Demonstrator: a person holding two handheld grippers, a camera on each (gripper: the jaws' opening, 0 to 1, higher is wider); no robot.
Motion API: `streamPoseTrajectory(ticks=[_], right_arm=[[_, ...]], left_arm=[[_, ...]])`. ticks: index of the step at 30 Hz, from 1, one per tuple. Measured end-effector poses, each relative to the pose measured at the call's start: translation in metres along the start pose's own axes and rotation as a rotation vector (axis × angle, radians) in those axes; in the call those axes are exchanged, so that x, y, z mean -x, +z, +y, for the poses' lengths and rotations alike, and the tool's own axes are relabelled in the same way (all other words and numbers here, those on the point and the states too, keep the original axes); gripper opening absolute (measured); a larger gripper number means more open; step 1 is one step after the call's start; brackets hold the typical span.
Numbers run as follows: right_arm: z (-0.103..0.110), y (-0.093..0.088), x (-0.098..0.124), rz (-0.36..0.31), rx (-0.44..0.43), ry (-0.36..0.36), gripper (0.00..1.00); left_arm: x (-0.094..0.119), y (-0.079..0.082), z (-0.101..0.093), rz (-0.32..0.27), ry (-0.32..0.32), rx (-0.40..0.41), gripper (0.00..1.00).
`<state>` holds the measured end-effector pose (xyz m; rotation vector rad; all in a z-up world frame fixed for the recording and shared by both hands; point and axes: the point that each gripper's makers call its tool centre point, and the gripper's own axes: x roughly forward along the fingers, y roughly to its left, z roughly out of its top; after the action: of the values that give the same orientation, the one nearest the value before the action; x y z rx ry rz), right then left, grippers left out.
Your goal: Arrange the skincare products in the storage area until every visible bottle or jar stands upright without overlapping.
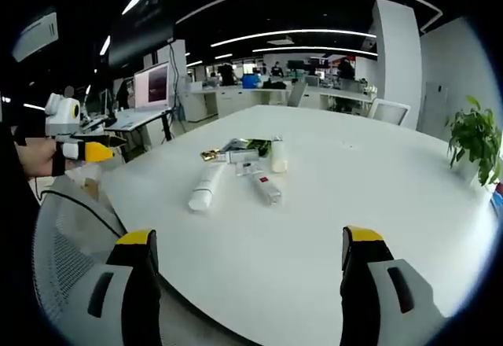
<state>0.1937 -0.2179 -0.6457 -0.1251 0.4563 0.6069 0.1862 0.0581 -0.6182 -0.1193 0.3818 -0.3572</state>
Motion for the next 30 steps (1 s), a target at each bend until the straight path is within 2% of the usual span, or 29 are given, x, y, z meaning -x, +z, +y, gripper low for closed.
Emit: streamPoseTrajectory(ticks=[10,30], right_arm=[[-0.0003,-0.0052,-0.0046,0.016,0.004,0.017,0.96],[-0.0044,-0.0084,-0.0038,0.036,-0.008,0.005,0.95]], left_arm=[[0.0018,0.0011,0.0056,-0.010,0.012,0.023,0.95],[0.0015,0.0011,0.0002,-0.008,0.000,0.025,0.93]])
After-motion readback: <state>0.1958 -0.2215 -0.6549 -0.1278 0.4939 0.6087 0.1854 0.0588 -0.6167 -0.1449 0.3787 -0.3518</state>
